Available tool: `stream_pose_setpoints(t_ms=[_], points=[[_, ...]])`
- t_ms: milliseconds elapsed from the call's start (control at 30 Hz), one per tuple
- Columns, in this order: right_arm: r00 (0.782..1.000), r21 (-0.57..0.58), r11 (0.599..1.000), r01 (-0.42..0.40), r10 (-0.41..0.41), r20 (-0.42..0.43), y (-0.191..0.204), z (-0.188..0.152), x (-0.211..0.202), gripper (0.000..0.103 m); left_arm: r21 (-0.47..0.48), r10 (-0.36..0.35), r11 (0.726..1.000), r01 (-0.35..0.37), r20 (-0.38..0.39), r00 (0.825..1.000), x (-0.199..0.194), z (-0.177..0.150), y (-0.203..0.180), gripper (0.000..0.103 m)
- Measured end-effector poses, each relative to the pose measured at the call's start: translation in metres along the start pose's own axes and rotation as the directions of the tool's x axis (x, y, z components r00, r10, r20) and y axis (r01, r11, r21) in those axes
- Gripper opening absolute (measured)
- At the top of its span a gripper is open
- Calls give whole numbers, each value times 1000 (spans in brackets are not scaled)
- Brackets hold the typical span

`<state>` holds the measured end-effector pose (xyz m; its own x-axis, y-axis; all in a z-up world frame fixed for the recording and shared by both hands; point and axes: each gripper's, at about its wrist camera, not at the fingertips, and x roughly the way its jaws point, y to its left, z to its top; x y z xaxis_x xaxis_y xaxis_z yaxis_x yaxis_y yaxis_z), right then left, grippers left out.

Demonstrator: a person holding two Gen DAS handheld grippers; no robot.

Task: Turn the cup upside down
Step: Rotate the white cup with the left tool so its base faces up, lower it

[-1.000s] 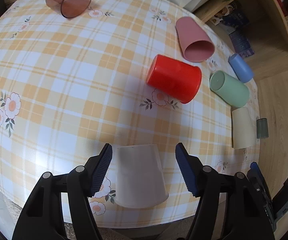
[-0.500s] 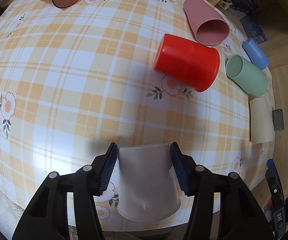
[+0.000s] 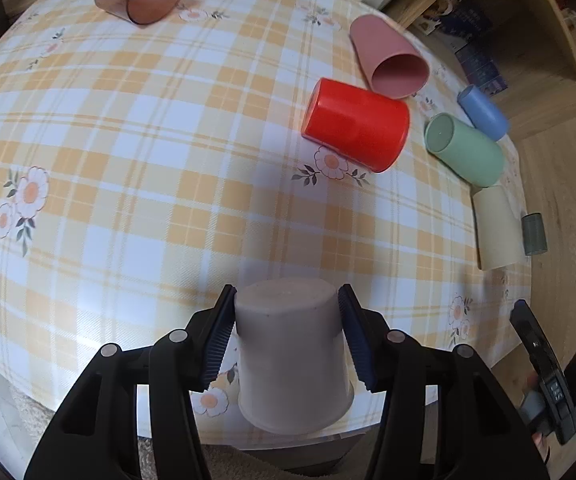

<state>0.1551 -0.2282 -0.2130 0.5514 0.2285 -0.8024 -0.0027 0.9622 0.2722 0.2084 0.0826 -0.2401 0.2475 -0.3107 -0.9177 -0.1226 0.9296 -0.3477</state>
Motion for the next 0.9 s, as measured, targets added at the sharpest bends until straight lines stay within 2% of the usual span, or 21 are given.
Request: stream_pose_setpoints(t_ms=[167,267,400,600,767,900], points=[[1000,1,1000,5,-5,-5,2,-2,-1,87,42,15,999,-21,129,992,-32,-24,3,49],[1000,-2,1000,4,-4,-11,4,-3,0,87,47,8,999,-16,168,986,-45,-35,8,49],[1000,-17,1000,2,-2,-15,10,-5,1,87,46,46,997,-57,225,973,-58,-36,17,49],[1000,-14,1000,14,-14,-13,10,-6,-1,87,35,138,987,-157,319,938,-72,-21,32,49],[1000,-2,1000,19,-19,-23,7,-6,2,87,2,180,981,-192,334,925,-68,-4,42,49],[999,1,1000,19,-19,-30,6,-6,3,87,22,211,973,-231,333,919,-57,0,37,49]])
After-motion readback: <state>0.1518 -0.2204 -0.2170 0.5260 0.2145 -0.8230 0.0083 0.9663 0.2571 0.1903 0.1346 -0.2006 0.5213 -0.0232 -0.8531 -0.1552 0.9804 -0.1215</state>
